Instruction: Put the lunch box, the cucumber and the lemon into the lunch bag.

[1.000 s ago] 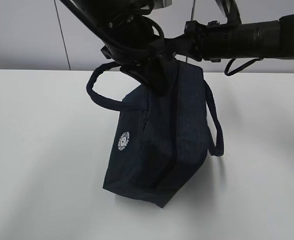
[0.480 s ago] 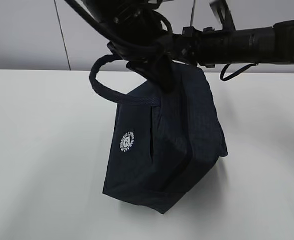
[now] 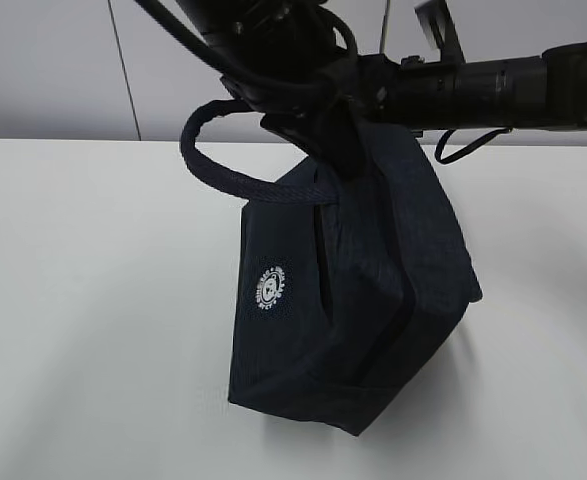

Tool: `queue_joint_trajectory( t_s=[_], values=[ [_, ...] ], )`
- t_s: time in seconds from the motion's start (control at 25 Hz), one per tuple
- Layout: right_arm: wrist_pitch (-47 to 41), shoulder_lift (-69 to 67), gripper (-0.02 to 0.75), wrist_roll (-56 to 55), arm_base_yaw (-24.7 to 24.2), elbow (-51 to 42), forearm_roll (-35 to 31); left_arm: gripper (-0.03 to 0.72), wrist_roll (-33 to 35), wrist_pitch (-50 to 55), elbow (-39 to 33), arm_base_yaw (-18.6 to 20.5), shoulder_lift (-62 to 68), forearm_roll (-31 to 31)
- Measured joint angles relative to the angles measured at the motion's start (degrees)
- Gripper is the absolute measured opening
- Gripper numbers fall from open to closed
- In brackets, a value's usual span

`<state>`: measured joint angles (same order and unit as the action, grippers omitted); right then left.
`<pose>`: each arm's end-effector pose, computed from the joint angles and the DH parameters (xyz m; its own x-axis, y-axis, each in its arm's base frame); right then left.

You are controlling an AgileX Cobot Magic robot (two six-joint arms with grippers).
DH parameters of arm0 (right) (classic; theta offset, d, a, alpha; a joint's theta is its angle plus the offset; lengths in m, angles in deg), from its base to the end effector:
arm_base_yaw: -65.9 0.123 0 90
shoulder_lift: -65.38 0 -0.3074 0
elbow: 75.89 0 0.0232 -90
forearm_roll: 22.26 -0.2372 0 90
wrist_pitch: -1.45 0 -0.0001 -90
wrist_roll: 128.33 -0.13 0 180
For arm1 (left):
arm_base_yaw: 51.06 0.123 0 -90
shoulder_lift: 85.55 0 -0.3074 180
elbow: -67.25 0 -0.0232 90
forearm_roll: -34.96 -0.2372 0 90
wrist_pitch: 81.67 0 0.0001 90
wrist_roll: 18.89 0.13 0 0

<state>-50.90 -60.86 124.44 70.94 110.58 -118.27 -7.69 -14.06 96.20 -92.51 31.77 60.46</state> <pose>0.4625 0.1436 0.2433 -0.6878 0.2204 -0.6916 -0.5262 0.5049 0.6842 0.2880 -0.3235 0.3190 -0.6610 0.6031 -0.4465 0.7493 0.5620 -0.3503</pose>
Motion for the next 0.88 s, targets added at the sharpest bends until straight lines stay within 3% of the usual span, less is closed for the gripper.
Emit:
queue_joint_trajectory(
  t_s=[0.88],
  values=[
    [-4.0,0.0,0.0,-0.4,0.1,0.1,0.3,-0.006,-2.4,-0.3,-0.6,-3.5,-4.2,-2.7]
  ],
)
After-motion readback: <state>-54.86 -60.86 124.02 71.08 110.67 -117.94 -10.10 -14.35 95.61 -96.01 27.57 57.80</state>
